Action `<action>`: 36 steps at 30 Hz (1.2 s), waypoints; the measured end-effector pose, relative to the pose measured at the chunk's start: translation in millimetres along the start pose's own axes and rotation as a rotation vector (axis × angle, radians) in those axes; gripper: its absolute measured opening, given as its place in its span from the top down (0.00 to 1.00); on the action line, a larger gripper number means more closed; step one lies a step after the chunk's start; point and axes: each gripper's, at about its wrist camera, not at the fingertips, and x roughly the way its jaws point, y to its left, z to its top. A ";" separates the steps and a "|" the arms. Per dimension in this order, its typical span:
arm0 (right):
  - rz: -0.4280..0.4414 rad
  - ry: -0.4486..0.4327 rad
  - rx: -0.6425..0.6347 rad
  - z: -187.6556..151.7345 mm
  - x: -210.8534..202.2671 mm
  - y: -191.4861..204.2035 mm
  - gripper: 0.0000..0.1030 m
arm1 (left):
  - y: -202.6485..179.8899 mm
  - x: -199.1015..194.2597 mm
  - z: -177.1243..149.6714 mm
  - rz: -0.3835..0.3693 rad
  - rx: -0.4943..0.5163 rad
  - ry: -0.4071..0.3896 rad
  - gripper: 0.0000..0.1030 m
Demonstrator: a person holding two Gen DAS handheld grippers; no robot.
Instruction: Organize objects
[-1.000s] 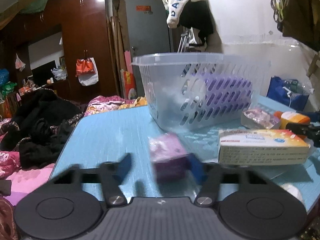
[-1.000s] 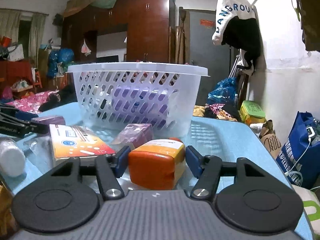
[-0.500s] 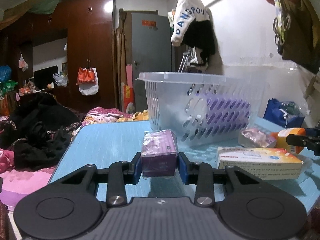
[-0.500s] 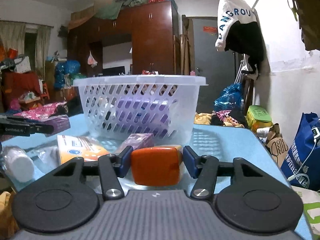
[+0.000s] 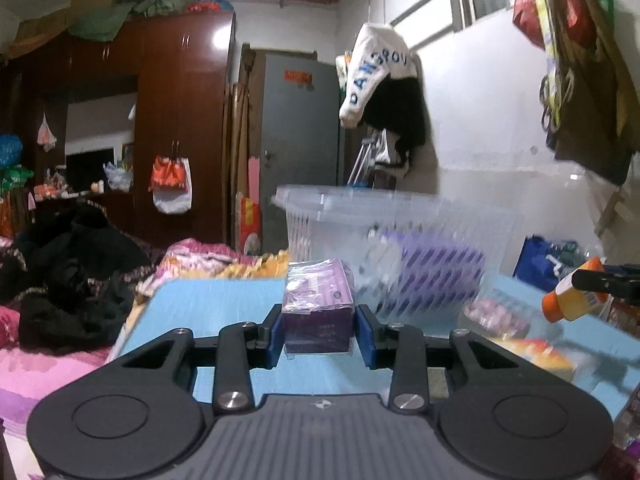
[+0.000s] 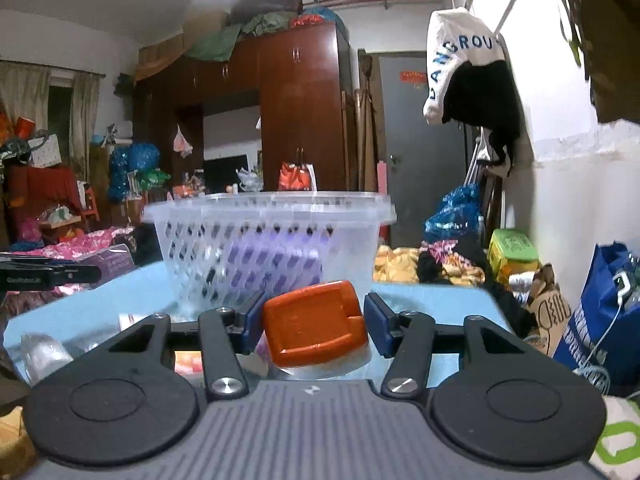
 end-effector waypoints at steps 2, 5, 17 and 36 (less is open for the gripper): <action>0.012 -0.022 -0.001 15.3 -3.7 0.3 0.46 | -2.8 -6.0 13.0 -0.017 0.000 -0.018 0.61; 0.024 -0.061 -0.015 52.1 -2.4 3.4 0.46 | -7.7 -8.6 41.0 -0.043 0.005 -0.053 0.61; -0.017 0.059 -0.026 125.4 146.4 7.0 0.46 | -40.6 102.6 125.7 0.000 0.027 0.121 0.60; -0.018 0.014 0.094 101.6 83.5 -13.0 0.00 | -33.2 76.6 90.9 0.016 0.027 0.086 0.04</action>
